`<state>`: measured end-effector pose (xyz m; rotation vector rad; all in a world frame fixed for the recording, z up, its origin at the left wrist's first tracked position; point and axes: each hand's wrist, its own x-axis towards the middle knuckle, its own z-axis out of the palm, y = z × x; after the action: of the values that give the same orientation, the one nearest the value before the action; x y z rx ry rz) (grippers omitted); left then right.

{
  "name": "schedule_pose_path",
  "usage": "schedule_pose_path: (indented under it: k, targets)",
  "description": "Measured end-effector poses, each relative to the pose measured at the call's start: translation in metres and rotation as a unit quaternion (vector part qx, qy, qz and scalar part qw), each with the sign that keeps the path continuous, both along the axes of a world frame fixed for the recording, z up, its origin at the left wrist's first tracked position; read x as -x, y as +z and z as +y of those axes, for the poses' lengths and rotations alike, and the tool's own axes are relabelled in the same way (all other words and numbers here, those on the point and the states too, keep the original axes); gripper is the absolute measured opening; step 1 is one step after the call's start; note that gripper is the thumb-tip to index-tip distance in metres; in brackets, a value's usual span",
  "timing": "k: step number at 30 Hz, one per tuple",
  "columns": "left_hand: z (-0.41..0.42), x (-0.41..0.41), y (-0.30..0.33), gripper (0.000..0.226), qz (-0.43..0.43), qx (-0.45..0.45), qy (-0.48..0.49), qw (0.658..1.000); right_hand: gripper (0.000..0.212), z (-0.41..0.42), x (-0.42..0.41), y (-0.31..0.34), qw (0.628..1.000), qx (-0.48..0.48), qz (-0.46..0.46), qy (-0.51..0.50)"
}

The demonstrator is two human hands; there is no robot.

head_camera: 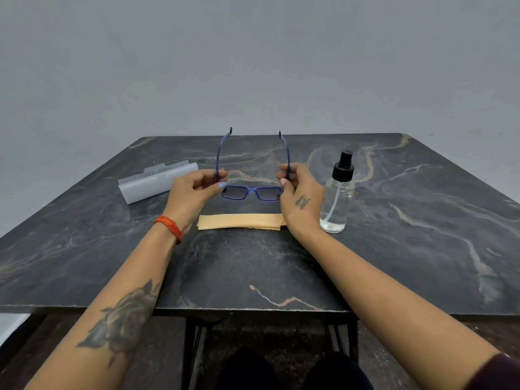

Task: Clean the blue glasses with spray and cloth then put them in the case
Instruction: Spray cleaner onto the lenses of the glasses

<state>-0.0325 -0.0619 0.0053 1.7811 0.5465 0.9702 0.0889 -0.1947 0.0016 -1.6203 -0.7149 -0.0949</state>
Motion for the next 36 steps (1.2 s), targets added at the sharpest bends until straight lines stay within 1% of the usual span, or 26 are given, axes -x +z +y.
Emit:
schedule_pose_path:
  k: [4,10,18,22,27,29,31,32,34,36]
  targets:
    - [0.002,0.005,0.002,0.028,-0.016,0.019,-0.015,1.000,0.023,-0.001,0.001,0.001,1.000,-0.009,0.007,0.009]
    - [0.006,0.020,0.002,0.021,-0.003,0.000,-0.032,0.999,0.019,-0.001,0.003,0.001,1.000,-0.019,-0.002,0.024]
    - [-0.002,0.023,0.000,0.019,-0.022,-0.010,-0.044,0.999,0.022,0.000,0.001,0.001,0.997,-0.047,0.047,0.036]
    - [-0.005,0.025,0.000,0.018,-0.023,-0.028,-0.041,0.999,0.020,0.000,0.003,0.000,0.996,-0.039,0.063,0.043]
    - [-0.007,0.026,0.000,0.022,-0.022,-0.051,-0.027,0.998,0.028,-0.009,0.011,0.008,0.998,0.028,0.034,0.050]
    - [-0.008,0.026,0.000,0.022,-0.030,-0.060,-0.016,0.998,0.036,-0.016,0.016,0.009,0.997,0.037,0.024,0.057]
    - [-0.008,0.027,0.000,0.023,-0.036,-0.071,-0.006,0.997,0.049,-0.027,0.023,0.008,0.998,0.030,0.015,0.057]
    - [-0.008,0.027,0.000,0.024,-0.039,-0.076,-0.001,0.996,0.052,-0.034,0.026,0.008,0.998,0.023,0.003,0.053]
    - [-0.008,0.027,0.000,0.025,-0.043,-0.080,0.007,0.996,0.049,-0.051,0.033,0.009,0.998,-0.016,-0.039,0.042]
    - [-0.007,0.026,-0.001,0.026,-0.046,-0.078,0.012,0.996,0.042,-0.068,0.037,0.012,0.991,-0.070,-0.109,0.019]
